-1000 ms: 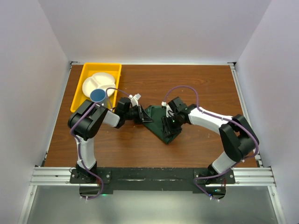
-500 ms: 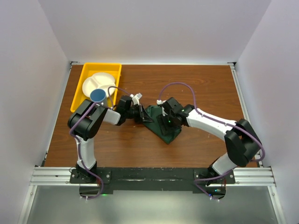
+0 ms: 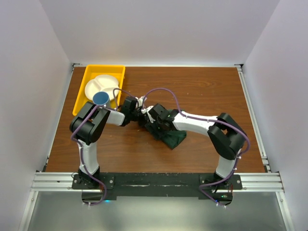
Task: Fold the napkin, place the utensils inside, and roll it up
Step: Roll the napkin with the utensil
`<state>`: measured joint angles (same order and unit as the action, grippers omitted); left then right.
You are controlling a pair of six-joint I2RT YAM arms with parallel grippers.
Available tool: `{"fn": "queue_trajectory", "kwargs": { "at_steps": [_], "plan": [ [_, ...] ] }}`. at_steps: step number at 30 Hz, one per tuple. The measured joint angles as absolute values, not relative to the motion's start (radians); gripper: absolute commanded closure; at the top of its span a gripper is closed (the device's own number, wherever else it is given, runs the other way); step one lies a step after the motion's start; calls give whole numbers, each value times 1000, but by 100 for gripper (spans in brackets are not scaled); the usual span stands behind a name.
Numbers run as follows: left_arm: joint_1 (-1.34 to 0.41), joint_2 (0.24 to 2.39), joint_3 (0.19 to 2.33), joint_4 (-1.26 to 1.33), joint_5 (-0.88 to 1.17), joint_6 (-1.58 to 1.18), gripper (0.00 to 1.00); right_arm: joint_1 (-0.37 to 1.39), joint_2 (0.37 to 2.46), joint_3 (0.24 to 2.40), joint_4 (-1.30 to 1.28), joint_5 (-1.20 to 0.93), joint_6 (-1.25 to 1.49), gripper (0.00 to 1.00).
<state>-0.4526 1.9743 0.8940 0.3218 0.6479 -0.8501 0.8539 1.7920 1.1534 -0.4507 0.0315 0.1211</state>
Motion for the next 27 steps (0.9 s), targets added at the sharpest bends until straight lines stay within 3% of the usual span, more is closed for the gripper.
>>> {"fn": "queue_trajectory", "kwargs": {
  "at_steps": [3,6,7,9,15,21,27],
  "plan": [
    [-452,1974,899,305,652,-850,100,880,1823,1167,-443,66,109,35],
    [-452,1974,908,284,653,-851,100,897,1841,1168,-430,107,107,46],
    [-452,1974,912,274,654,-851,100,900,1844,1168,-423,121,112,62],
    [-450,1974,920,252,657,-850,100,903,1845,1166,-409,140,120,80],
    [-447,1949,980,90,618,-802,82,901,1833,1122,-318,137,157,99],
    [-426,1844,1039,-130,491,-712,65,819,1816,1051,-148,-68,214,100],
    [-383,1703,1088,-223,404,-667,61,650,1874,1007,-4,-487,290,100]
  ]
}}
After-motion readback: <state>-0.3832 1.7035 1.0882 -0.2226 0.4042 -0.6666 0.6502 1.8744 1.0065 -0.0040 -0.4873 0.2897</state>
